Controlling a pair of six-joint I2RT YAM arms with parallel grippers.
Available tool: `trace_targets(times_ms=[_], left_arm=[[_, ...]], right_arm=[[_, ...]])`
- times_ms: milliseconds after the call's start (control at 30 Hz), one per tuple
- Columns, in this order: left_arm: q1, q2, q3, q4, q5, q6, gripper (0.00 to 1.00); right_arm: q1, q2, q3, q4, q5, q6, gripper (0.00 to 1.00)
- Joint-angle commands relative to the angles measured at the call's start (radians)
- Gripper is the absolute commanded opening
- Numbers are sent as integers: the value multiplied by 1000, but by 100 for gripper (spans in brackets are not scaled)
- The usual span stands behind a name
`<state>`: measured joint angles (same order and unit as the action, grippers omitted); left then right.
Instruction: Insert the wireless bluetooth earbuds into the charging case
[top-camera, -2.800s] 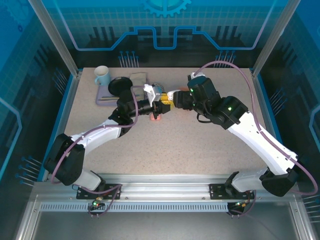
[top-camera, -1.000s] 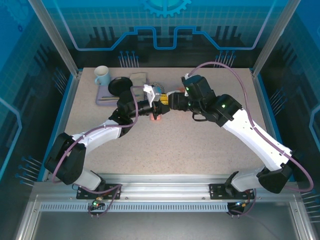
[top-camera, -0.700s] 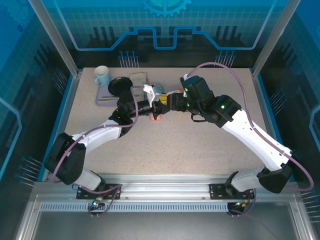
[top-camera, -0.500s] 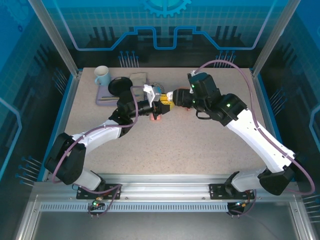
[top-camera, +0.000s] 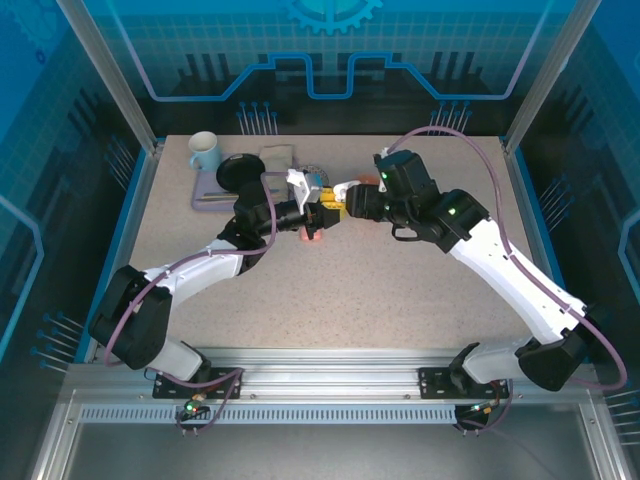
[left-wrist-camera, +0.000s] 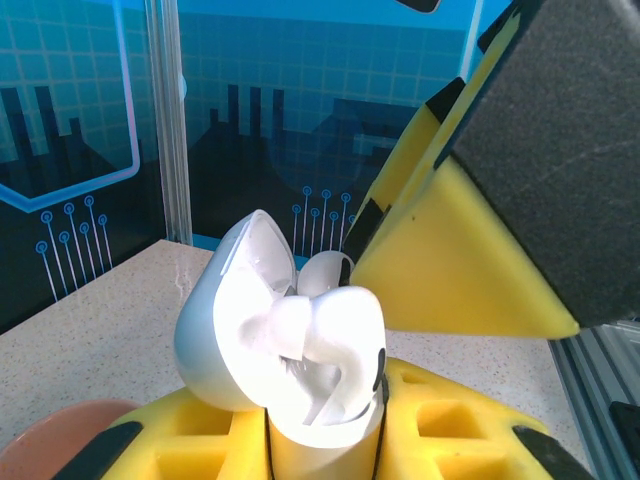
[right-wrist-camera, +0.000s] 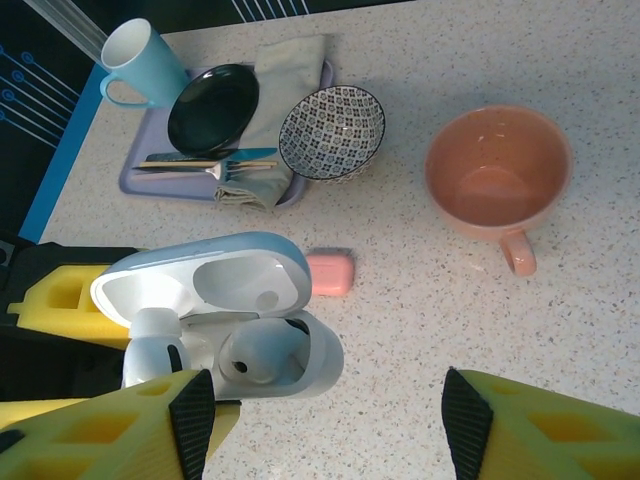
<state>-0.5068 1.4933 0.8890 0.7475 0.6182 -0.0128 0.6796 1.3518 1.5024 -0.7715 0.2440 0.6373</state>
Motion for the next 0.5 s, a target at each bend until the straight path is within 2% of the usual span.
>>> trace_targets(times_ms=[0, 300, 467], left_arm=[[-2, 4, 5, 51, 17, -9, 0], [-3, 12, 5, 60, 17, -16, 0], [-2, 12, 6, 60, 19, -16, 0]], right_arm=[[-3, 12, 10, 25, -36, 15, 64], [28, 39, 70, 13, -50, 10, 63], [47, -3, 69, 19, -14, 13, 63]])
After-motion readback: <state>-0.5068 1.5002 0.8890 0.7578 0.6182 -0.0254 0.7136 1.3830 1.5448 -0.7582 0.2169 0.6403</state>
